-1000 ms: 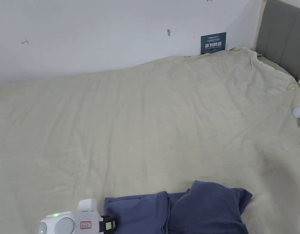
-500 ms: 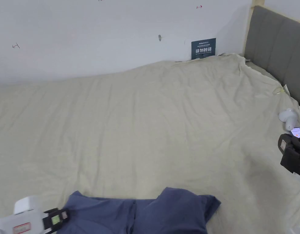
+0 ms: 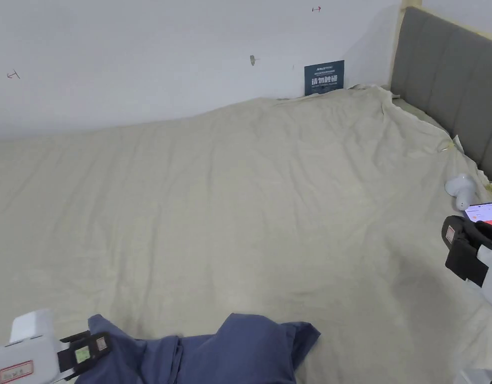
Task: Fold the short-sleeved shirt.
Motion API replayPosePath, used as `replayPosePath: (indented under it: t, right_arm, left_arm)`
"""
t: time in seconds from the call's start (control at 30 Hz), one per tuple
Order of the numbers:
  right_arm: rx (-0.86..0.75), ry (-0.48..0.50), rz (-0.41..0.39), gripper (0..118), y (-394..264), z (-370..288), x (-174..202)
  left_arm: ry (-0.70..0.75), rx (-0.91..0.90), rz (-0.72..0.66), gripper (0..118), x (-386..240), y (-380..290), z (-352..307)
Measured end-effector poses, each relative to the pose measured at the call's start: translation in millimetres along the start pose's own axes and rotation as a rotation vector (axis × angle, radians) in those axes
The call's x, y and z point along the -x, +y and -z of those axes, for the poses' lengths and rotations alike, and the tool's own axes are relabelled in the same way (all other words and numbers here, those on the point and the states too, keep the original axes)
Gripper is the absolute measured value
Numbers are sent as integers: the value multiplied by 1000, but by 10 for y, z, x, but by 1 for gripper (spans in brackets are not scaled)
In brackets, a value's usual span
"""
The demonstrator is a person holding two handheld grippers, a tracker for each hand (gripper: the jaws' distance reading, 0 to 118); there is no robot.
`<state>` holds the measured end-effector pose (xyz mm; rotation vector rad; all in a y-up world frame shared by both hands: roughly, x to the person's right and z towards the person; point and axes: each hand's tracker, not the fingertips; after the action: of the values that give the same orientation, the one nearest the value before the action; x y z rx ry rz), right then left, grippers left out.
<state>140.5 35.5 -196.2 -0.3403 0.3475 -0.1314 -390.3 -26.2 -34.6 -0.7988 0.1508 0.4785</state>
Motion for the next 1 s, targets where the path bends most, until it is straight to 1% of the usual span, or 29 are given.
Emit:
replayPosePath:
  t: [0.2,0.27,0.33,0.4,0.5,0.63,0.7,0.73,0.77,0.8,0.9,0.93,1.0]
  right_arm:
    - [-4,-15,14,0,-10,-28,-73]
    - [-1,-18,11,0,-21,-44,-90]
    - [1,-21,13,0,-35,-58,-120]
    - [1,-28,19,0,-49,-76,-150]
    - [4,-40,23,0,-65,-90,-207]
    - [3,-49,21,0,-57,-135,-265]
    - [-1,-59,18,0,-49,-158,-289]
    - [0,-63,17,0,-44,-162,-302]
    - [0,-65,16,0,-44,-164,-312]
    - [1,-66,17,0,-43,-167,-321]
    - [3,-71,14,0,-47,-164,-330]
    - [4,-71,14,0,-46,-164,-329]
    - [3,-70,15,0,-44,-163,-322]
  left_arm:
    - [-129,106,140,1,-793,-9,376]
    - [-144,131,155,1,-1077,-41,552]
    - [-201,160,174,1,-1332,-103,721]
    - [-203,175,183,1,-1540,-171,892]
    - [-215,253,224,1,-1799,-336,1201]
    - [-132,366,313,1,-1980,-666,1660]
    - [-114,381,326,2,-2015,-775,1752]
    - [-110,369,321,5,-2015,-801,1765]
    - [-97,359,318,12,-2019,-812,1757]
    - [-103,350,317,22,-2012,-788,1729]
    - [-174,302,284,38,-1977,-694,1543]
    - [-173,284,280,67,-1972,-658,1467]
    - [-162,214,275,105,-1951,-596,1321]
